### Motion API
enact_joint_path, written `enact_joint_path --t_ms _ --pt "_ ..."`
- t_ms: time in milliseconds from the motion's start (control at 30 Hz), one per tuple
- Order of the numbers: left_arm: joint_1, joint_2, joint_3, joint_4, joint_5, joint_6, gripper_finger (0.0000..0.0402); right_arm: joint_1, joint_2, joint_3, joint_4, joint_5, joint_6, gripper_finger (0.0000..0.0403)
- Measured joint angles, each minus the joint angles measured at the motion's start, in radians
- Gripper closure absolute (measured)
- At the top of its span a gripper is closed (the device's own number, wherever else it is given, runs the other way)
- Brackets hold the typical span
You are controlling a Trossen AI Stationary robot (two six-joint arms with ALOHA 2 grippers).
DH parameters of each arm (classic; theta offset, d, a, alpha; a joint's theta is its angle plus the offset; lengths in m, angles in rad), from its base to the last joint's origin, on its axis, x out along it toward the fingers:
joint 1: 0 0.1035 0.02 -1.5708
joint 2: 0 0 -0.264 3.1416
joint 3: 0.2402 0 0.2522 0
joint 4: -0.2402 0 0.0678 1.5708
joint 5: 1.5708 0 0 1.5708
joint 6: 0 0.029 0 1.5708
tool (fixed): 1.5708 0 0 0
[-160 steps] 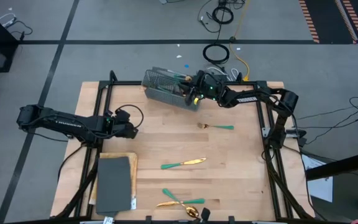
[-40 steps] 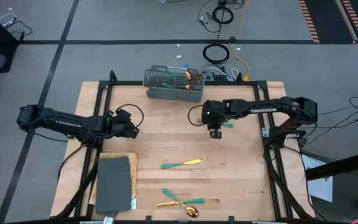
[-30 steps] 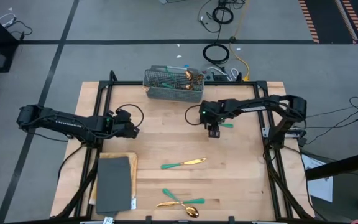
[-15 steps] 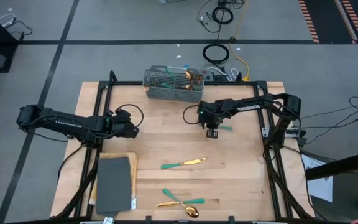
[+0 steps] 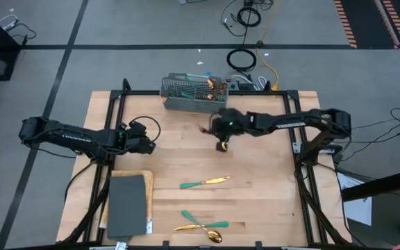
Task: Sort silverware
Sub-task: Put the green fork into the gray silverware basket
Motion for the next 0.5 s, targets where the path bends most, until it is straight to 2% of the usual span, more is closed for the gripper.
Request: enact_joint_path --t_ms 67,233,333,500 --pt "0.000 0.000 0.000 0.001 0.000 0.000 0.0391 -0.005 -0.024 0.002 0.215 -0.017 0.000 0.0402" --pt "0.000 0.002 0.000 0.002 -0.001 0.000 0.0391 -0.052 -0.004 0.013 0.739 -0.142 0.001 0.0402" --pt "0.000 0.002 0.000 0.000 -0.003 0.000 0.0391 -0.098 0.030 0.081 0.827 -0.208 0.011 0.0402" --pt "0.000 0.002 0.000 0.000 -0.004 0.000 0.0391 -0.151 0.181 0.297 0.794 -0.313 0.057 0.0403"
